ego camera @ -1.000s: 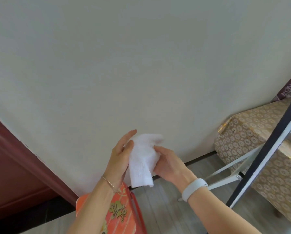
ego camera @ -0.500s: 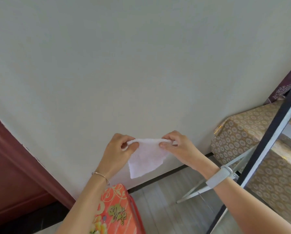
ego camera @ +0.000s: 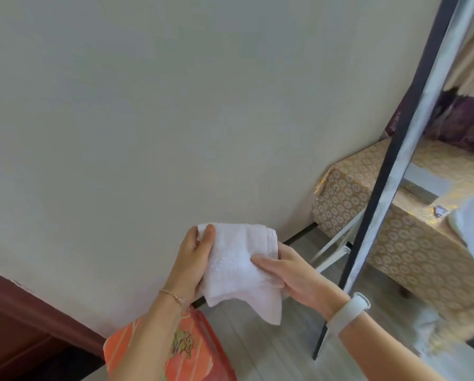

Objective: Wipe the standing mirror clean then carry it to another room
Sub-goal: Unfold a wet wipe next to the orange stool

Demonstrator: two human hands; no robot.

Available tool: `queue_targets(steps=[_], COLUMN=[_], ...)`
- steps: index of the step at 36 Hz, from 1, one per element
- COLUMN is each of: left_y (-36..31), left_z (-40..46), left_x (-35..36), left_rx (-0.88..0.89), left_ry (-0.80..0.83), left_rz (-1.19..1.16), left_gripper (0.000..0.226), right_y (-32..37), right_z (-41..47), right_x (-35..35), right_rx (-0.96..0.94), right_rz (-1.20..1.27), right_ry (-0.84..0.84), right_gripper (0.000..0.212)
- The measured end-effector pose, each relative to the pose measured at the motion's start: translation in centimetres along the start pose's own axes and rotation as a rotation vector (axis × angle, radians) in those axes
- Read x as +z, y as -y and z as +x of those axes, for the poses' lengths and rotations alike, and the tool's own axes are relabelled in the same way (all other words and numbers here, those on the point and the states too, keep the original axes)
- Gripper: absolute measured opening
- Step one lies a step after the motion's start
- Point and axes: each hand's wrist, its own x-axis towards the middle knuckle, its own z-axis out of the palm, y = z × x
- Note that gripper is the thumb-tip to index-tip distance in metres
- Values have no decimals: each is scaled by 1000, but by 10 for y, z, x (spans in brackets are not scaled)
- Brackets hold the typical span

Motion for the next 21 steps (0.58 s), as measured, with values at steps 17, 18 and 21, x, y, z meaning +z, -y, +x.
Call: queue_targets(steps=[17,18,21], left_y=[-40,-44,-52], left_z=[-36,-36,-40], left_x=[138,150,192], left_rx=[27,-12,22], left_ry=[820,775,705], left_rz=[-437,-394,-21], left_gripper=[56,68,69], right_y=[88,96,114], right_z=[-103,-108,-120], right_x=[-162,-170,-192], right_rx=[-309,-314,-315], right_rz=[-22,-72,-187], right_ry=[53,86,81], right_gripper=[57,54,48])
